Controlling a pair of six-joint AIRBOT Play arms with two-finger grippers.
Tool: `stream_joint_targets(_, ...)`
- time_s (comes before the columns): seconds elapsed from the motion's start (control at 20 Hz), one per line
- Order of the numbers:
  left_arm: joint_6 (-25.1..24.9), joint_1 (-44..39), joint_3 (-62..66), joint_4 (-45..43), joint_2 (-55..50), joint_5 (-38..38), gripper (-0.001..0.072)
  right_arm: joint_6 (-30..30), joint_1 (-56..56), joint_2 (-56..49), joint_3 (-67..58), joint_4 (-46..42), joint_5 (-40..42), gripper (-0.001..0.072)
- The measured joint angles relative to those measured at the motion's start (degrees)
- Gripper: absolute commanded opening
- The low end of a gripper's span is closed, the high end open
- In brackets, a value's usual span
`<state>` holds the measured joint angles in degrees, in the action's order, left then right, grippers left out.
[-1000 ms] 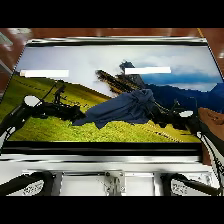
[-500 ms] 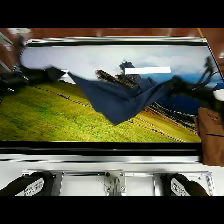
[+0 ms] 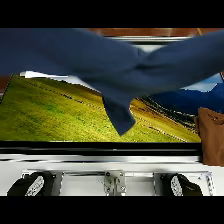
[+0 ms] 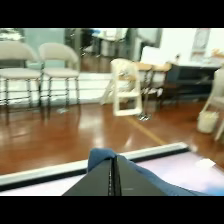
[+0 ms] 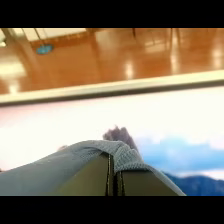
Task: Fold the shirts.
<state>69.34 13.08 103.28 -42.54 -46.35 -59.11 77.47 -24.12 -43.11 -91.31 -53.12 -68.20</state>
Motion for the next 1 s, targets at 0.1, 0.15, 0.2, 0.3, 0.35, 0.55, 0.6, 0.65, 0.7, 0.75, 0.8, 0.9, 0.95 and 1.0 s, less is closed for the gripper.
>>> stream_joint_targets(0.1, 1.92, 0.42, 0.66, -5.73, 1.99, -5.84, 0.0033, 1.51, -0.22, 0.46, -1.16, -1.7, -6.58, 0.0061)
stream_joint_targets(0.15, 2.75, 0.55, 0.72, -8.22, 2.69, -8.85, 0.0033, 2.05, -0.31, 0.68, -1.57, -2.23, -9.94, 0.006)
stream_joint_targets(0.2, 3.56, 0.63, 0.48, -10.62, 3.28, -11.45, 0.0033, 2.64, -0.33, 0.79, -1.79, -2.86, -13.42, 0.006)
stream_joint_targets(0.3, 4.94, 0.74, -1.09, -14.75, 3.93, -15.5, 0.0033, 4.07, -0.44, 0.46, -1.7, -4.44, -20.83, 0.006)
stream_joint_targets(0.35, 5.33, 0.79, -2.19, -16.24, 4.07, -16.5, 0.0033, 4.68, -0.44, 0.28, -0.98, -5.51, -24.59, 0.0061)
stream_joint_targets(0.55, 6.56, 0.79, -8.15, -19.37, 4.48, -15.78, 0.0033, 6.84, 1.29, 0.76, 7.76, -7.93, -33.4, 0.006)
stream_joint_targets(0.6, 6.86, 0.81, -9.73, -19.82, 4.48, -14.62, 0.0033, 7.39, 2.36, 0.83, 11.06, -8.31, -34.32, 0.006)
stream_joint_targets(0.65, 7.26, 0.81, -11.47, -20.06, 4.35, -13.09, 0.0033, 7.69, 3.87, 0.9, 15.1, -8.81, -34.71, 0.0061)
stream_joint_targets(0.7, 7.61, 0.79, -13.22, -20.04, 3.96, -11.56, 0.0033, 7.93, 5.44, 0.87, 19.23, -9.22, -34.03, 0.006)
stream_joint_targets(0.75, 7.87, 0.79, -14.88, -19.37, 3.34, -10.16, 0.0033, 8.31, 6.86, 0.57, 23.04, -9.73, -32.41, 0.0061)
stream_joint_targets(0.8, 8.04, 0.79, -16.72, -18.16, 2.4, -8.74, 0.0033, 8.46, 8.15, -0.09, 26.45, -10.05, -30.08, 0.006)
stream_joint_targets(0.9, 8.26, 0.37, -20.2, -14.47, -0.28, -6.29, 0.0034, 8.92, 10.4, -2.86, 31.98, -10.27, -23.52, 0.0061)
stream_joint_targets(0.95, 8.28, -0.31, -21.94, -12.76, -2.16, -5.07, 0.0033, 9.14, 11.19, -4.87, 33.64, -9.79, -20.11, 0.0061)
stream_joint_targets(1.0, 8.31, -1.31, -23.37, -11.41, -4.17, -3.76, 0.0033, 9.35, 11.74, -7.41, 34.91, -8.79, -16.39, 0.0061)
